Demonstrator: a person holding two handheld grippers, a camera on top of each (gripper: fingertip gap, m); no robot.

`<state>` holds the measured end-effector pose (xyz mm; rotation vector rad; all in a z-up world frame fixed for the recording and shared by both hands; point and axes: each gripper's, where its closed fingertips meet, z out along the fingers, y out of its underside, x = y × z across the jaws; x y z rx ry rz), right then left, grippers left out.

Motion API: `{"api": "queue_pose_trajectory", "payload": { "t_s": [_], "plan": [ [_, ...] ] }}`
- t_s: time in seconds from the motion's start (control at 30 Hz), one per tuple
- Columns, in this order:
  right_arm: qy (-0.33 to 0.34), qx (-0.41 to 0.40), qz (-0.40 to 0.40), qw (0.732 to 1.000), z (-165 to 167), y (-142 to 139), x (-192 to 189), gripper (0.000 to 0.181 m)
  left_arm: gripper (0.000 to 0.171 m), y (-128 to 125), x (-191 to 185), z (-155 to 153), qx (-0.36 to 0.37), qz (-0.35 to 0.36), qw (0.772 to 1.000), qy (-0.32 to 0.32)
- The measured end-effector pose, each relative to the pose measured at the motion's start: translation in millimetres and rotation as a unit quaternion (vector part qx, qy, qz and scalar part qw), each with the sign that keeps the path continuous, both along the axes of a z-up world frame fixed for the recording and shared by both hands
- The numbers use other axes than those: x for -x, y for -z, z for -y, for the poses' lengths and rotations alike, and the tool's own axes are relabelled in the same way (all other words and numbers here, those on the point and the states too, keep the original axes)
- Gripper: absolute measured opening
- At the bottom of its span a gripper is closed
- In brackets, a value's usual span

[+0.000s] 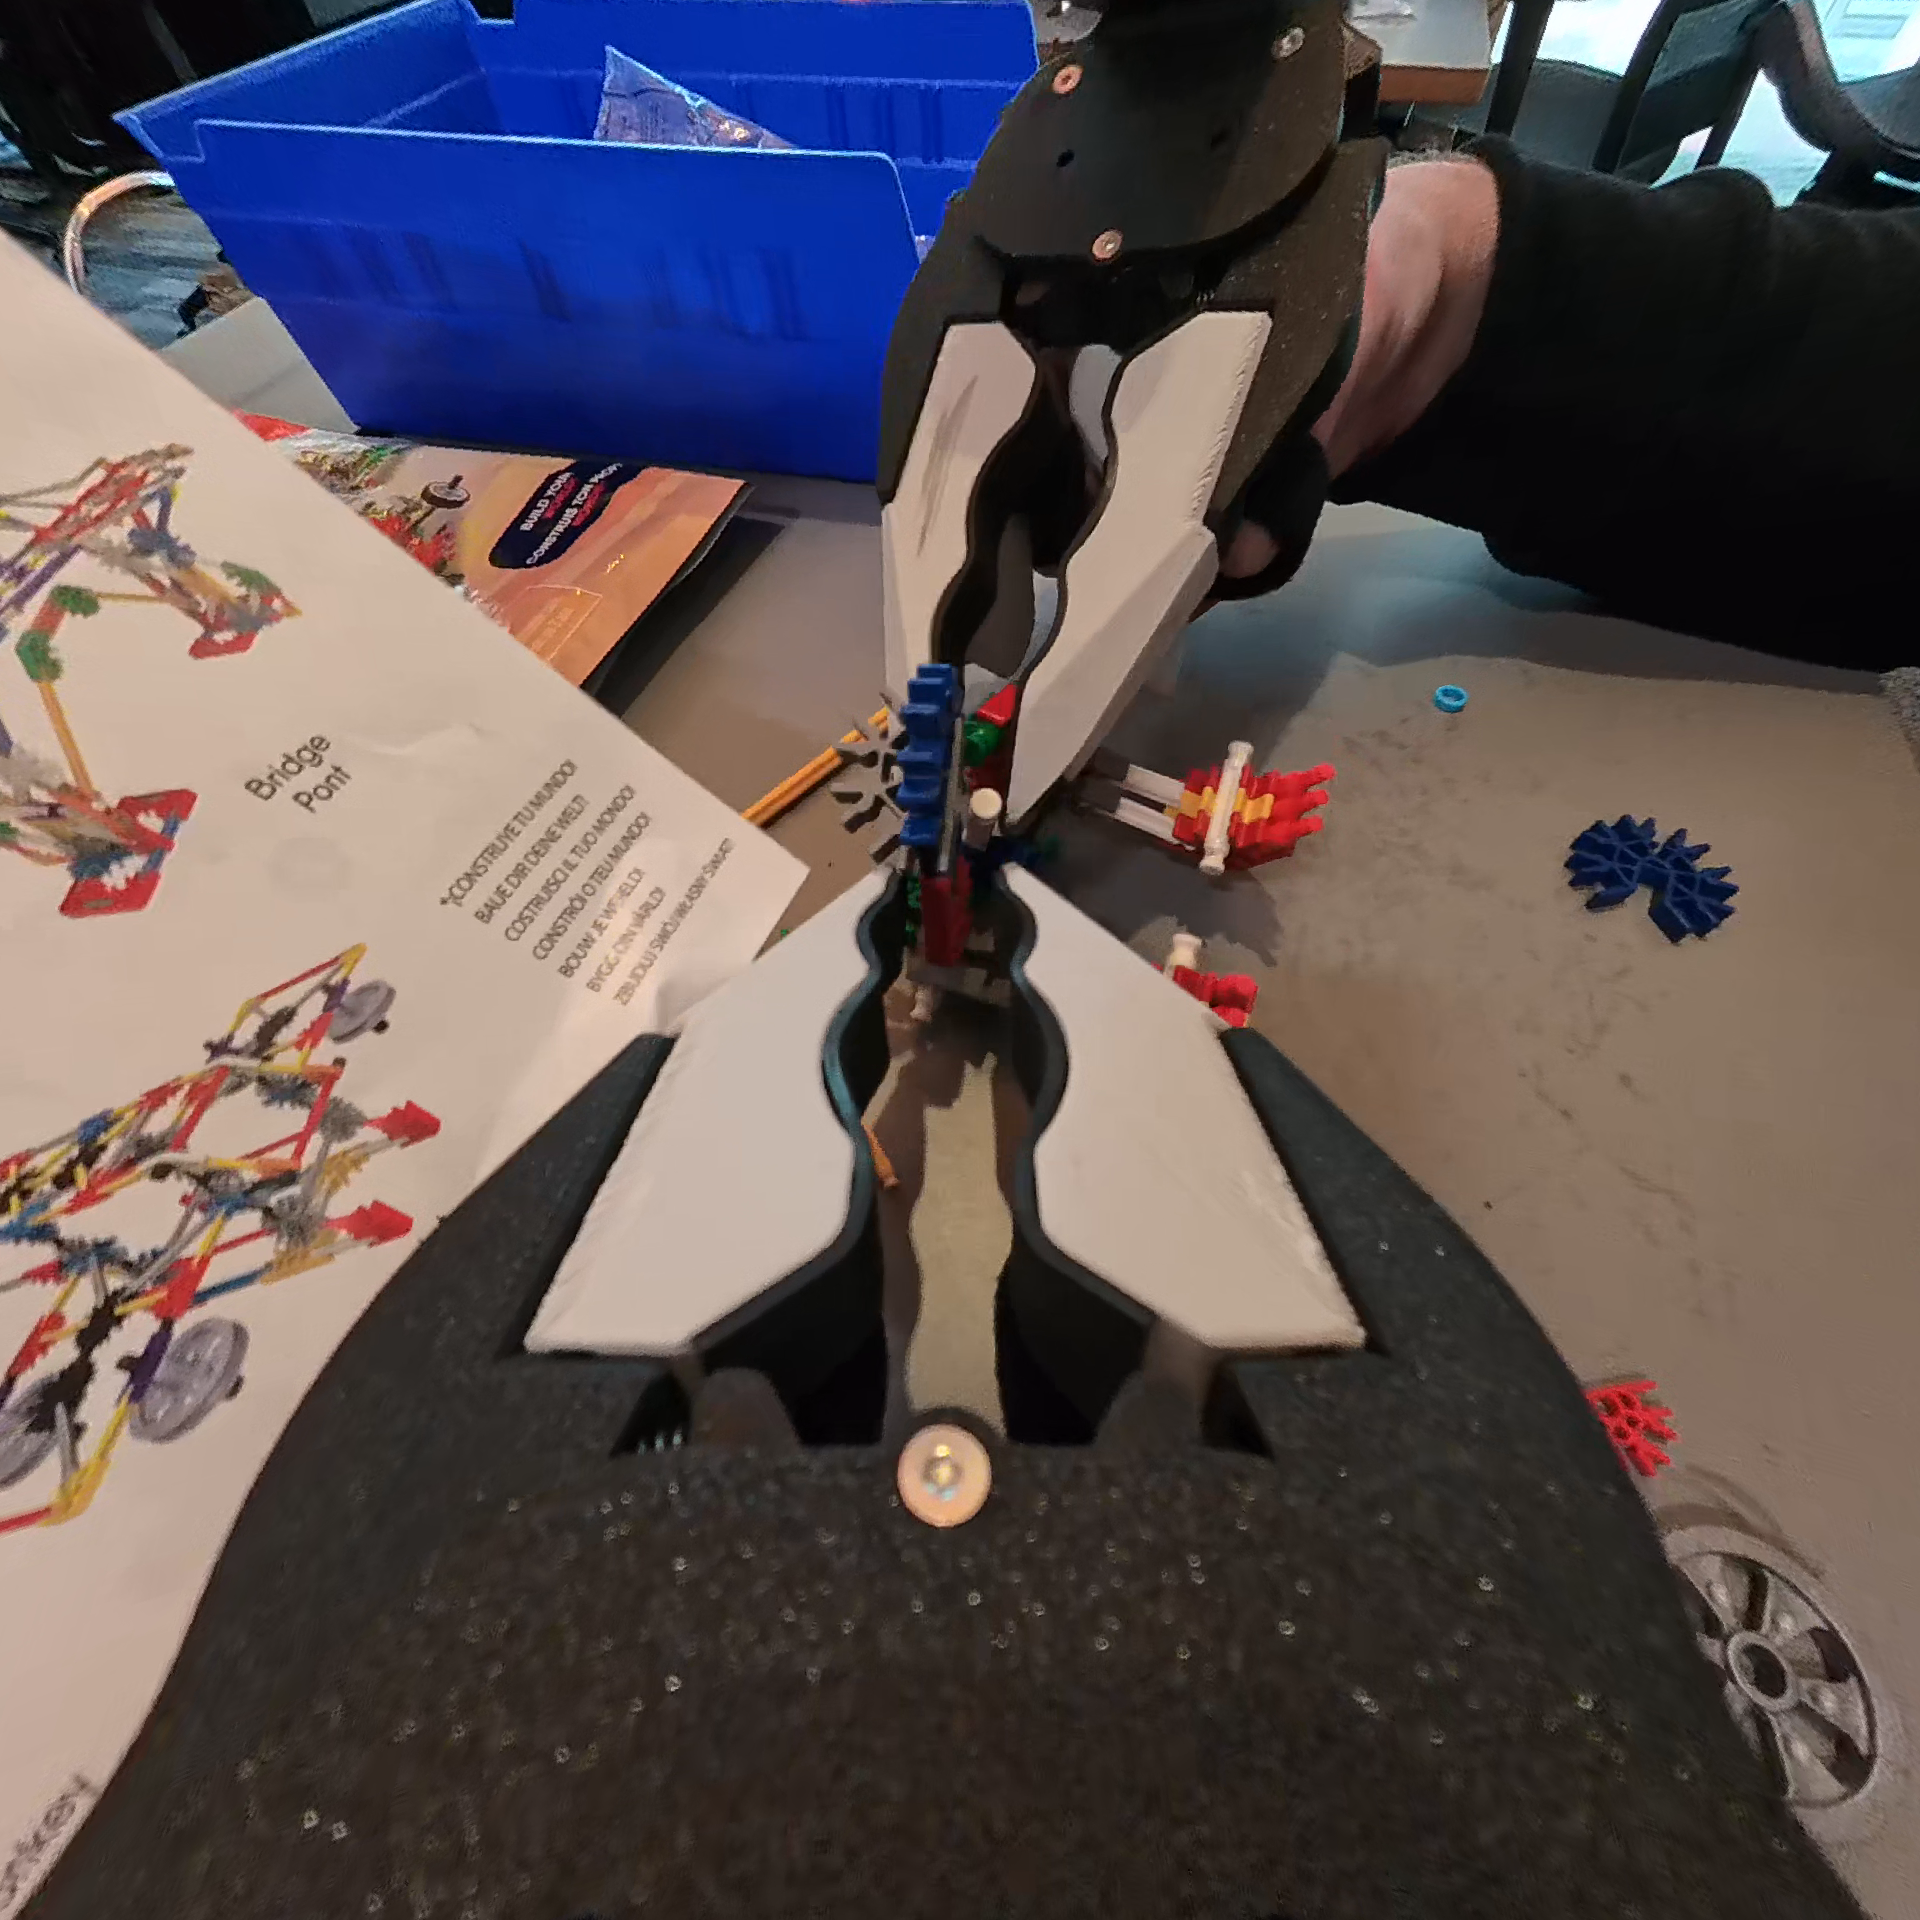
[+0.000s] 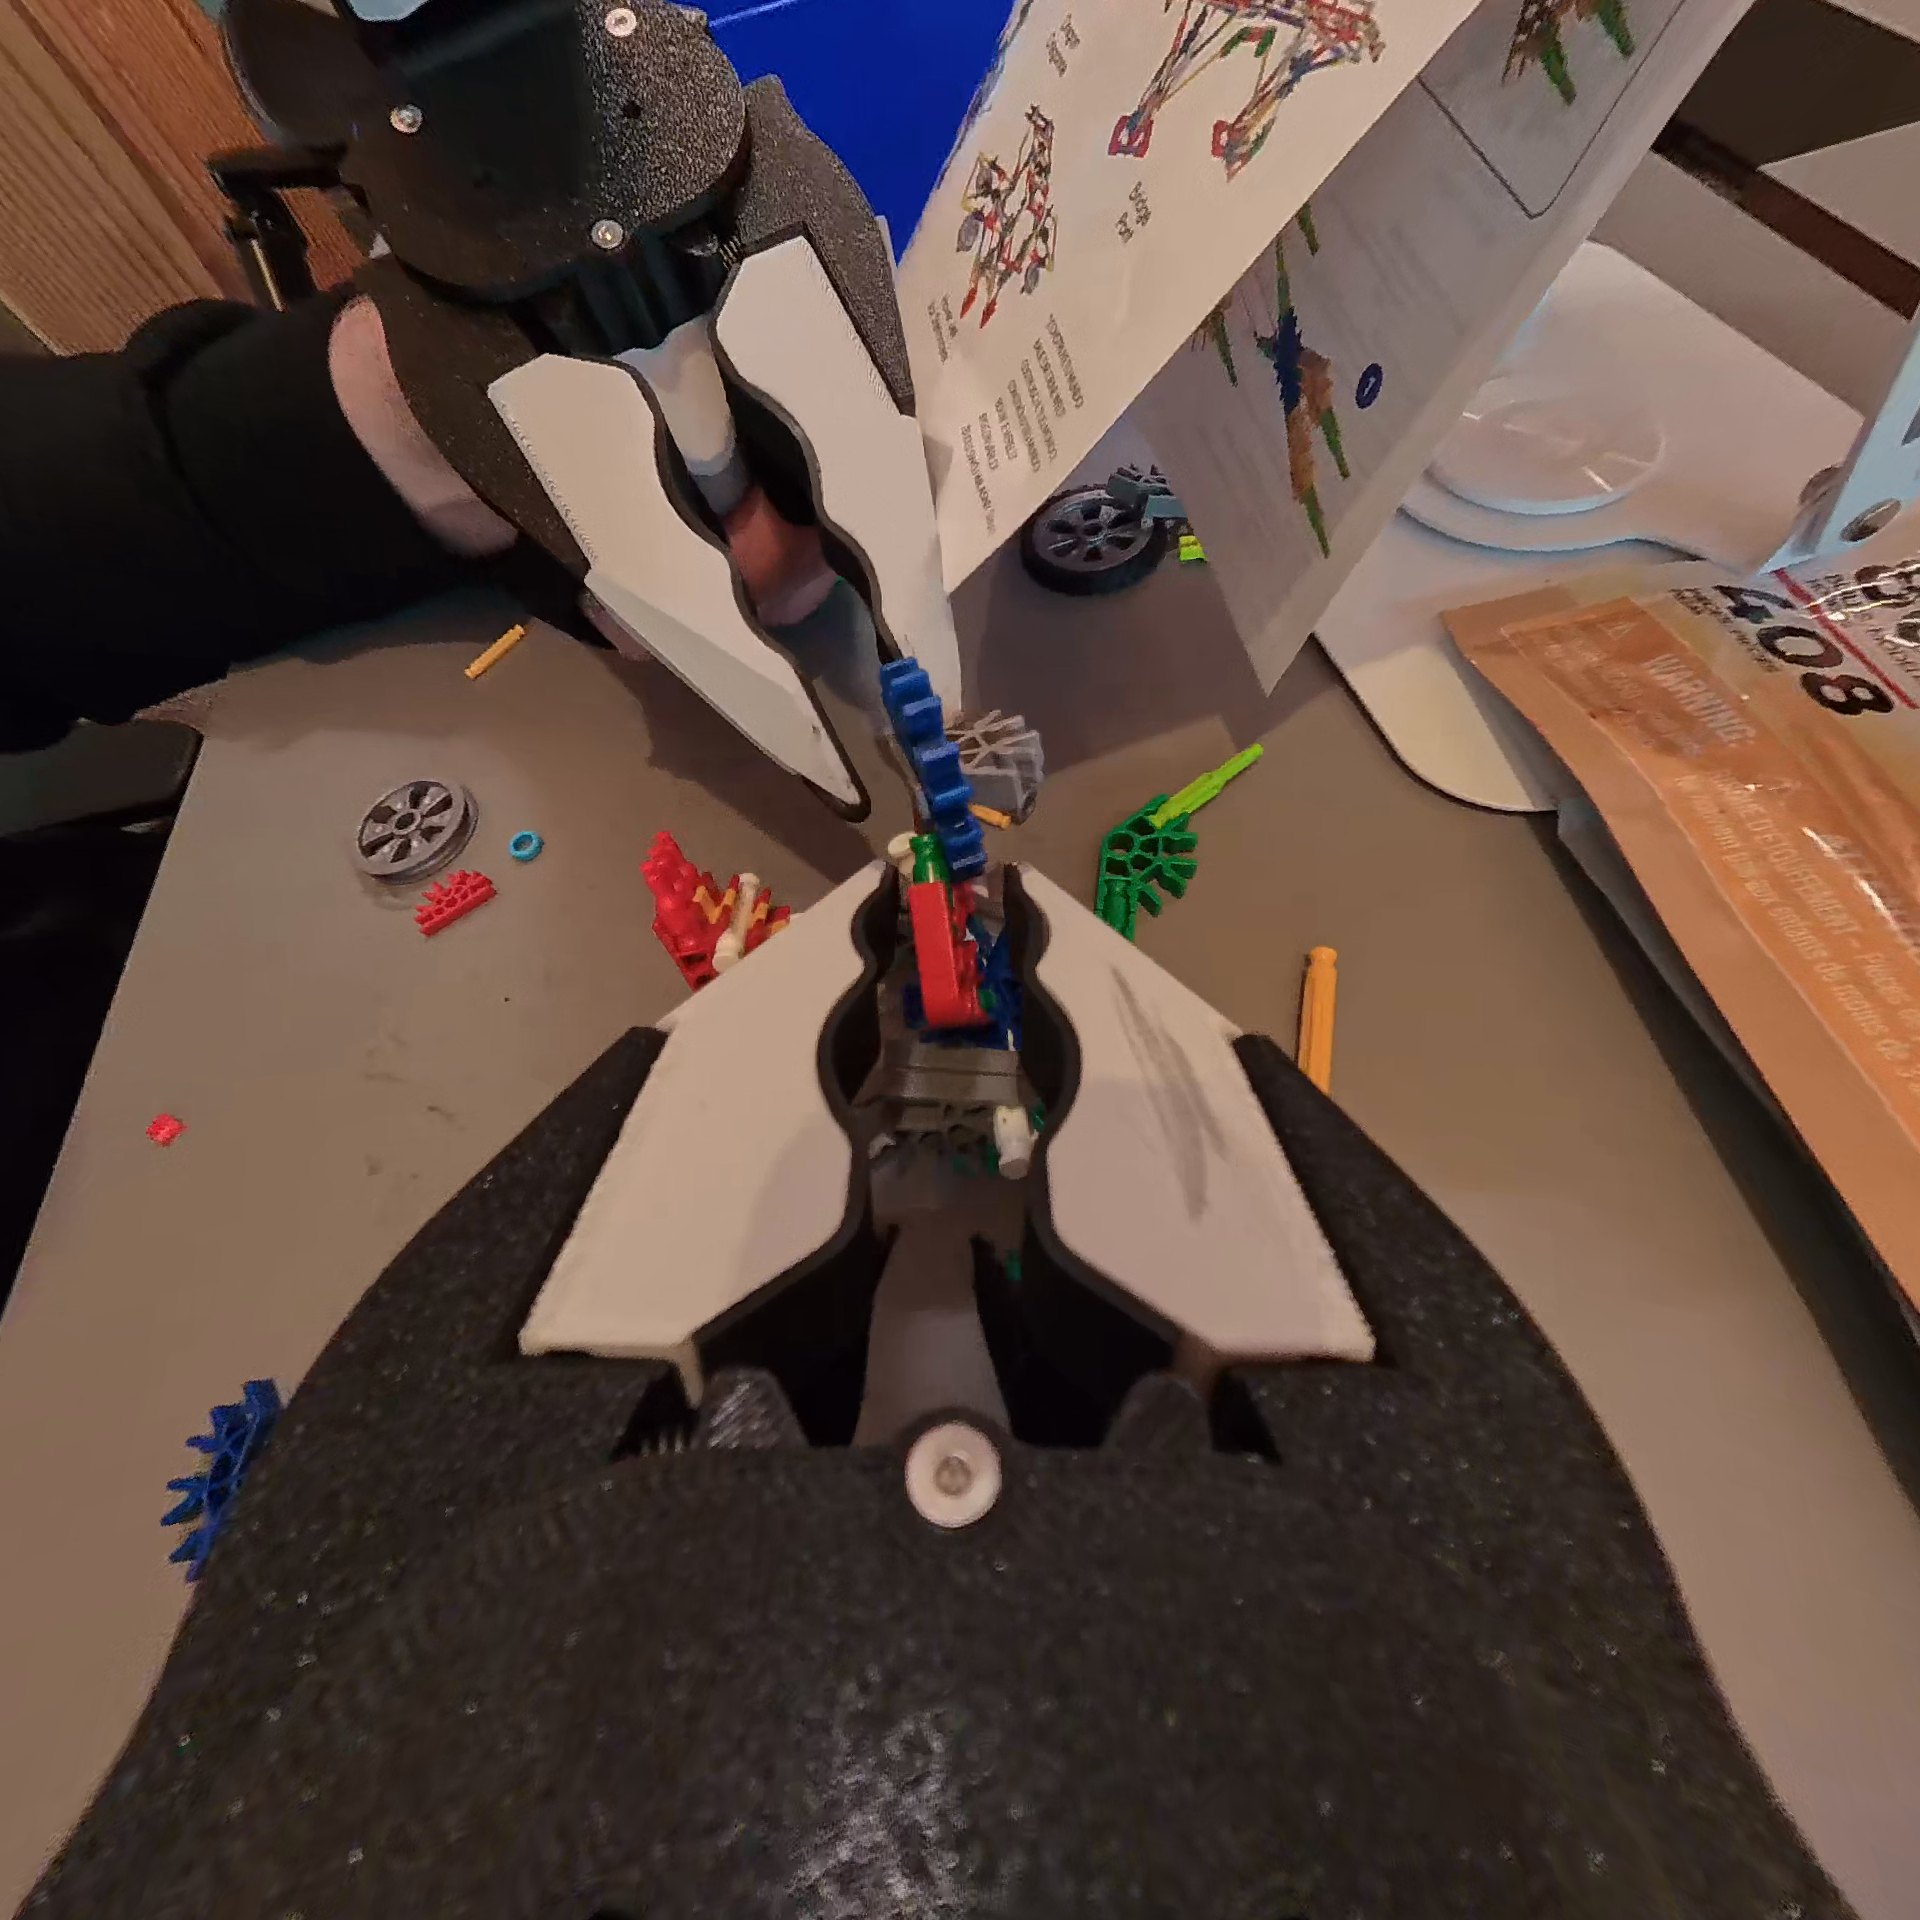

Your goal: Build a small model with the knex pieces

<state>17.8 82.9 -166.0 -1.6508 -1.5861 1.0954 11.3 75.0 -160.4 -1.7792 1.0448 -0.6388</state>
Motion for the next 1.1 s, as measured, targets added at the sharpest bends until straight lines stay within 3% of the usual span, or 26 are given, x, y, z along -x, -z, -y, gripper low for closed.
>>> {"api": "queue_pose_trajectory", "payload": {
  "t_s": [0.1,0.3,0.47,0.93,1.1],
  "plan": [
    [-0.008,-0.007,-0.005,1.0,2,0,1,0.013,0.013,1,0,1,0.0,-0.002,1.0,0.003],
    [-0.016,-0.002,-0.012,1.0,5,0,3,0.008,0.025,-7,-1,-4,-0.016,0.01,1.0,-0.008],
    [-0.032,0.006,-0.019,0.999,10,-1,3,0.008,0.016,-4,0,-3,-0.012,0.005,1.0,-0.006],
    [-0.021,0.045,-0.018,0.999,8,0,2,0.011,0.015,-1,0,-6,0.036,0.032,0.999,-0.013],
    [-0.011,0.037,-0.01,0.999,3,-1,-2,0.021,0.015,-2,2,-7,0.043,0.04,0.998,-0.016]
  ]
}}
